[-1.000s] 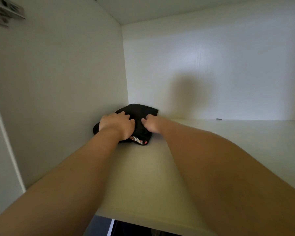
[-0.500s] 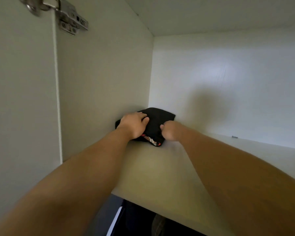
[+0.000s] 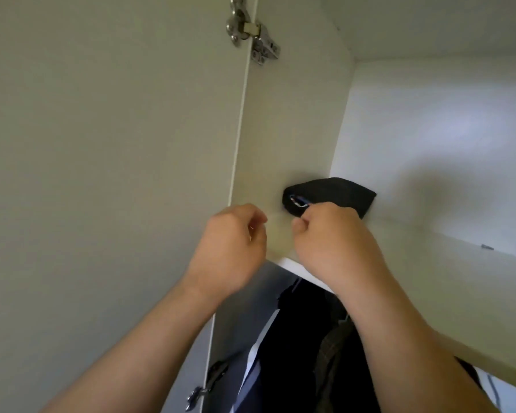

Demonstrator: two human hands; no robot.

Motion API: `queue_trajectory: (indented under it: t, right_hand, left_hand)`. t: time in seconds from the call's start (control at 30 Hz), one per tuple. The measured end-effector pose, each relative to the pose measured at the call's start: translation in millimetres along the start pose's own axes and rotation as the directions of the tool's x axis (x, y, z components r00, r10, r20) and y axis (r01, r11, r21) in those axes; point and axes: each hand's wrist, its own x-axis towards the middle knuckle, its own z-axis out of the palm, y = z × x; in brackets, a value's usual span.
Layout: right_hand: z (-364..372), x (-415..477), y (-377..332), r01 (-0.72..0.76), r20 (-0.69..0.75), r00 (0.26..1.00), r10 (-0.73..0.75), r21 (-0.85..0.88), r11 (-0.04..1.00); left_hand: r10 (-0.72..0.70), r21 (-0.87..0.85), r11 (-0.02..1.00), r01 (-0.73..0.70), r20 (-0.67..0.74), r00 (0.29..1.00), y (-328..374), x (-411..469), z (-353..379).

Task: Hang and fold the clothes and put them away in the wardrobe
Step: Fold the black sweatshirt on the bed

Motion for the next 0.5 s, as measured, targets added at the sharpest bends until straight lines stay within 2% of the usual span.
queue_trajectory:
  t: [0.07, 0.1, 0.2, 0.27, 0.37, 0.43, 0.5]
  right_hand:
    - [11, -47, -24, 0.076, -0.051, 0.996, -0.070, 0.139, 0.987]
    - [19, -69, -34, 0.113, -0.031, 0.994, -0.109, 0.195, 0.974]
    - [53, -132, -71, 0.197, 0.180, 0.947, -0.267, 0.332, 0.923]
    - [81, -167, -93, 0.210, 0.346, 0.858, -0.379, 0.437, 0.874]
    - [121, -212, -125, 0.127, 0.506, 0.680, -0.531, 0.632, 0.765]
    - [143, -244, -147, 0.076, 0.525, 0.579, -0.624, 0.727, 0.682]
    - [162, -282, -172, 0.055, 0.531, 0.438, -0.725, 0.790, 0.611]
  left_hand:
    - [-0.074, 0.024, 0.997, 0.074, 0.010, 0.997, -10, -54, -39]
    - [-0.127, 0.037, 0.991, 0.127, 0.021, 0.992, -14, -81, -58]
    - [-0.333, 0.098, 0.939, 0.331, 0.003, 0.943, -30, -160, -112]
    - [-0.471, 0.137, 0.869, 0.476, -0.067, 0.879, -40, -212, -149]
    - [-0.676, 0.137, 0.702, 0.698, -0.180, 0.715, -49, -295, -197]
    - [-0.780, 0.083, 0.560, 0.825, -0.282, 0.558, -50, -351, -221]
    - [-0.825, 0.012, 0.421, 0.907, -0.409, 0.389, -44, -403, -240]
